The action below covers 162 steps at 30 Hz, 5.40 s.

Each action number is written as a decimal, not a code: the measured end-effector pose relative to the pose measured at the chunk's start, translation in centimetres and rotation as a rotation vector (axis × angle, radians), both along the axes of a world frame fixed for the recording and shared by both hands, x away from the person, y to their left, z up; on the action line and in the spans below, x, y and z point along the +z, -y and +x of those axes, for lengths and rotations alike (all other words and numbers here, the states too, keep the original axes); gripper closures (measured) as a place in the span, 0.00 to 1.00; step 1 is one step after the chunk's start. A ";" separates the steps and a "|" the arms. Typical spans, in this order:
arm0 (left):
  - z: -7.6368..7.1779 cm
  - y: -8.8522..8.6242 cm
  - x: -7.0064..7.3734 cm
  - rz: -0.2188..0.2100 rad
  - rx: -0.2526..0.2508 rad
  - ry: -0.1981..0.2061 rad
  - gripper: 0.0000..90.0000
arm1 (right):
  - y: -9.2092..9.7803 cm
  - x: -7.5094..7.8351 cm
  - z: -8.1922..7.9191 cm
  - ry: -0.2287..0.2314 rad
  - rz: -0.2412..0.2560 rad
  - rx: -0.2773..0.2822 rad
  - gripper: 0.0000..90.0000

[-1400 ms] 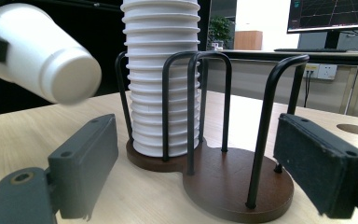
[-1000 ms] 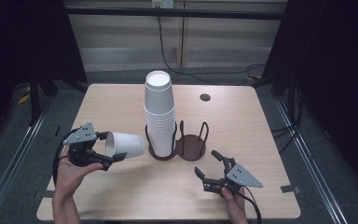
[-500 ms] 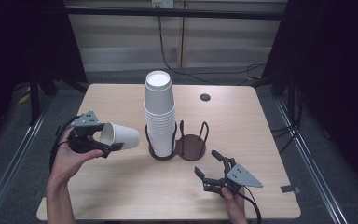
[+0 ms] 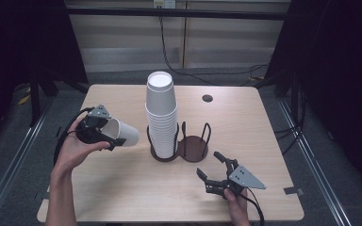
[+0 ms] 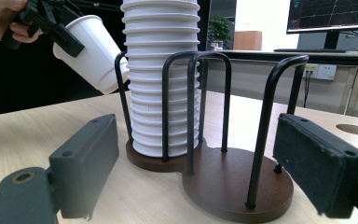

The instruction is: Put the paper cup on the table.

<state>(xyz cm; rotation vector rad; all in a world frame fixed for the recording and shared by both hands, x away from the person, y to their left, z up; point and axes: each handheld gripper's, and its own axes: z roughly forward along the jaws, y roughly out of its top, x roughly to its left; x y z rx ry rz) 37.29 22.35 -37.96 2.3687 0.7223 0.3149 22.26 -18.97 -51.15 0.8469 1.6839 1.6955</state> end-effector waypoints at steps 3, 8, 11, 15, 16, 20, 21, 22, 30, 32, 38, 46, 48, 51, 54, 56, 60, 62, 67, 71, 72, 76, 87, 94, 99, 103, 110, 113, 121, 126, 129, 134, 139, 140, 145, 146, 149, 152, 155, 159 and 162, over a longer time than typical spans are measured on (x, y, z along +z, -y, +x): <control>0.6 0.5 -0.3 0.029 0.000 -0.018 0.11 | 0.0 0.0 0.0 0.001 -0.001 0.000 0.15; 1.6 1.1 -0.4 0.101 -0.007 -0.056 0.11 | 0.0 0.0 0.0 0.001 0.000 0.000 0.15; 2.1 1.4 -0.3 0.127 -0.020 -0.081 0.11 | 0.0 0.0 0.0 0.001 0.000 0.000 0.15; 2.7 1.8 -0.4 0.178 -0.006 -0.105 0.11 | 0.0 0.0 0.0 0.001 0.000 0.000 0.15; 2.8 1.8 -0.4 0.199 -0.009 -0.109 0.11 | 0.0 0.0 0.0 0.001 0.000 0.000 0.15; 3.2 2.0 -0.6 0.233 -0.007 -0.135 0.11 | 0.0 0.0 0.0 0.000 0.000 0.000 0.15; 3.3 2.2 -0.7 0.239 0.004 -0.141 0.11 | 0.0 0.0 0.0 0.000 0.000 0.000 0.15; 3.4 2.5 -0.8 0.269 0.001 -0.152 0.11 | 0.0 0.0 0.0 0.002 -0.001 0.000 0.15; 3.5 3.7 -2.0 0.361 -0.021 -0.170 0.10 | 0.0 0.0 0.0 0.001 0.000 -0.002 0.15; 3.6 3.8 -2.3 0.354 -0.034 -0.188 0.09 | 0.0 0.0 0.0 0.001 0.000 -0.002 0.15; 3.7 4.1 -3.0 0.404 -0.042 -0.168 0.08 | 0.0 0.0 0.0 0.001 0.000 -0.001 0.15; 4.3 4.3 -3.9 0.445 -0.024 -0.159 0.07 | 0.0 0.0 0.0 0.001 0.000 0.000 0.15; 4.2 4.3 -4.2 0.441 -0.021 -0.154 0.07 | 0.0 0.0 0.0 0.001 -0.001 0.000 0.15; 4.2 4.2 -4.5 0.433 -0.025 -0.152 0.06 | 0.0 0.0 0.0 0.000 0.000 0.000 0.15; 4.2 4.0 -4.8 0.416 -0.015 -0.161 0.06 | 0.0 0.0 0.0 0.000 0.000 0.000 0.15; 4.2 3.7 -5.1 0.414 -0.023 -0.176 0.07 | 0.0 0.0 0.0 0.000 0.000 0.000 0.15; 3.9 3.1 -5.6 0.385 -0.030 -0.194 0.08 | 0.0 0.0 0.0 0.001 0.000 -0.002 0.15; 3.9 2.8 -5.8 0.371 -0.031 -0.202 0.09 | 0.0 0.0 0.0 0.001 0.000 0.000 0.15; 3.7 1.9 -6.4 0.341 -0.014 -0.212 0.11 | 0.0 0.0 0.0 0.001 0.000 -0.003 0.15; 3.4 1.4 -6.7 0.328 -0.002 -0.200 0.15 | 0.0 0.0 0.0 0.001 0.000 -0.001 0.15; 3.2 1.3 -6.8 0.322 -0.001 -0.198 0.18 | 0.0 0.0 0.0 0.001 0.000 -0.002 0.15; 3.0 0.9 -7.2 0.312 0.007 -0.203 0.19 | 0.0 0.0 0.0 0.001 0.000 -0.003 0.15; 1.0 -0.5 -6.5 0.195 0.073 -0.127 0.19 | 0.0 0.0 0.0 0.001 0.000 -0.004 0.15; -0.4 -1.9 -6.6 0.039 0.131 -0.102 0.18 | 0.0 0.0 0.0 0.001 0.000 -0.004 0.15; -1.7 -2.4 -6.1 -0.029 0.146 -0.049 0.18 | 0.0 0.0 0.0 0.001 0.000 -0.004 0.15; -2.6 -2.7 -5.6 -0.067 0.184 0.007 0.18 | 0.0 0.0 0.0 0.002 0.000 -0.006 0.15; -4.5 -2.8 -6.0 -0.132 0.215 0.078 0.19 | 0.0 0.0 0.0 0.002 0.000 -0.006 0.15; -5.3 -2.9 -6.3 -0.192 0.229 0.106 0.19 | 0.0 0.0 0.0 0.003 0.000 -0.007 0.15; -6.8 -2.8 -6.8 -0.310 0.246 0.182 0.18 | 0.0 0.0 0.0 0.003 0.000 -0.007 0.15; -8.4 -2.3 -7.4 -0.396 0.236 0.226 0.18 | 0.0 0.0 -0.1 0.002 0.000 -0.006 0.15; -9.2 -2.0 -8.0 -0.423 0.222 0.265 0.18 | 0.0 0.0 -0.1 0.004 -0.001 -0.008 0.15; -10.1 -1.3 -9.0 -0.499 0.179 0.304 0.17 | 0.0 0.0 -0.1 0.004 -0.001 -0.008 0.15; -10.9 -0.1 -10.1 -0.534 0.167 0.328 0.17 | 0.1 0.0 -0.1 0.006 0.000 -0.011 0.14; -10.9 0.0 -10.3 -0.537 0.157 0.334 0.18 | 0.1 0.0 -0.1 0.006 0.000 -0.011 0.14; -11.5 1.2 -11.5 -0.579 0.159 0.329 0.17 | 0.1 0.0 -0.1 0.005 0.000 -0.011 0.14; -11.6 1.5 -11.7 -0.571 0.157 0.344 0.17 | 0.1 0.0 -0.1 0.003 0.000 -0.011 0.14; -11.7 2.5 -12.2 -0.592 0.153 0.349 0.17 | 0.1 0.0 -0.1 0.004 0.000 -0.012 0.14; -12.1 3.3 -12.5 -0.593 0.134 0.364 0.17 | 0.1 0.0 -0.1 0.005 0.000 -0.011 0.14; -12.7 3.8 -12.5 -0.613 0.119 0.365 0.17 | 0.1 0.0 -0.1 0.006 -0.001 -0.011 0.14; -13.9 4.1 -12.9 -0.681 0.099 0.466 0.17 | 0.1 0.0 -0.1 0.005 0.000 -0.011 0.14; -14.2 4.1 -13.0 -0.717 0.072 0.489 0.17 | 0.1 0.0 -0.1 0.003 0.000 -0.011 0.14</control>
